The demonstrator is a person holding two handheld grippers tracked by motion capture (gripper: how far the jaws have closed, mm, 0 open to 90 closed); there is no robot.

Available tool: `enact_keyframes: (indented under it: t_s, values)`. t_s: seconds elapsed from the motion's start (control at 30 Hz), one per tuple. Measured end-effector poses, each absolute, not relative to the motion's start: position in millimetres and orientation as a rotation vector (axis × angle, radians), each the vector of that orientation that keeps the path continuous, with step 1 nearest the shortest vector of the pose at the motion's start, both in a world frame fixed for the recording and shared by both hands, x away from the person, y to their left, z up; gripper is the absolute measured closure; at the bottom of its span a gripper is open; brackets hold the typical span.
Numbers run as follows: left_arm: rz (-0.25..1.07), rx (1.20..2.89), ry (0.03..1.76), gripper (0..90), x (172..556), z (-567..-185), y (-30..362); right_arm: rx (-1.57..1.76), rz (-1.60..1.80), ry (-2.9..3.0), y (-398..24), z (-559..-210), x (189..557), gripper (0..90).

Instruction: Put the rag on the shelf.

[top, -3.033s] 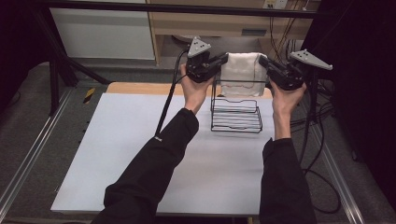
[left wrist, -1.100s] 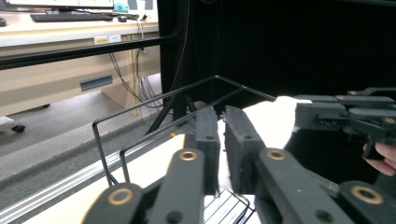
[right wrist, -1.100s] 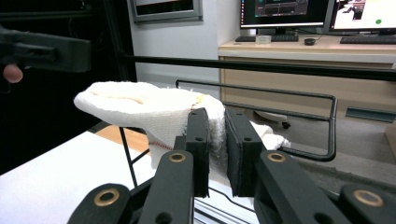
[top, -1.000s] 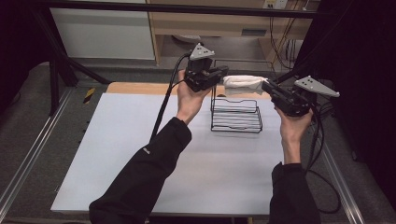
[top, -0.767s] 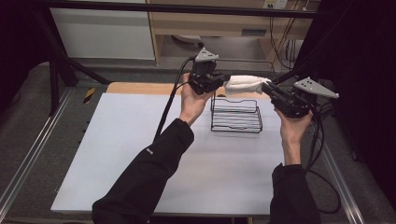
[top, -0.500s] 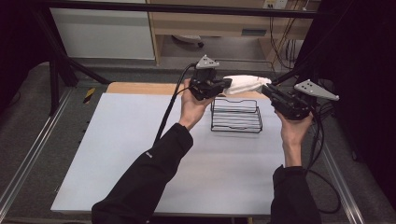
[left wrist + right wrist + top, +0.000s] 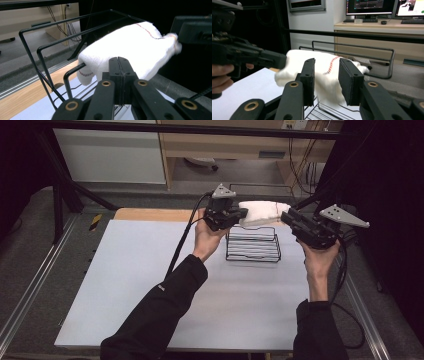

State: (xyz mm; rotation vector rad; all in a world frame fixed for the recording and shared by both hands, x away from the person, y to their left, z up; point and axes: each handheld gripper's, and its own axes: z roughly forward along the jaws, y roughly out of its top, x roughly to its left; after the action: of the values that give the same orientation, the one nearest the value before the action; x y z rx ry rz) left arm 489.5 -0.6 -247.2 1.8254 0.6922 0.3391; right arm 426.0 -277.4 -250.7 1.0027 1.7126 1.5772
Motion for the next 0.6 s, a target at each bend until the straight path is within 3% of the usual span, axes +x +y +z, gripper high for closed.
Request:
enact_keyframes:
  t_s: [0.23,0.6]
  values:
    - [0.347,1.839,0.694,89.8,490,-256,2,1.049,1.519,1.806,-264,-256,433,86.1]
    - [0.360,1.845,0.702,89.7,493,-268,-1,1.134,1.456,1.808,-261,-291,449,88.4]
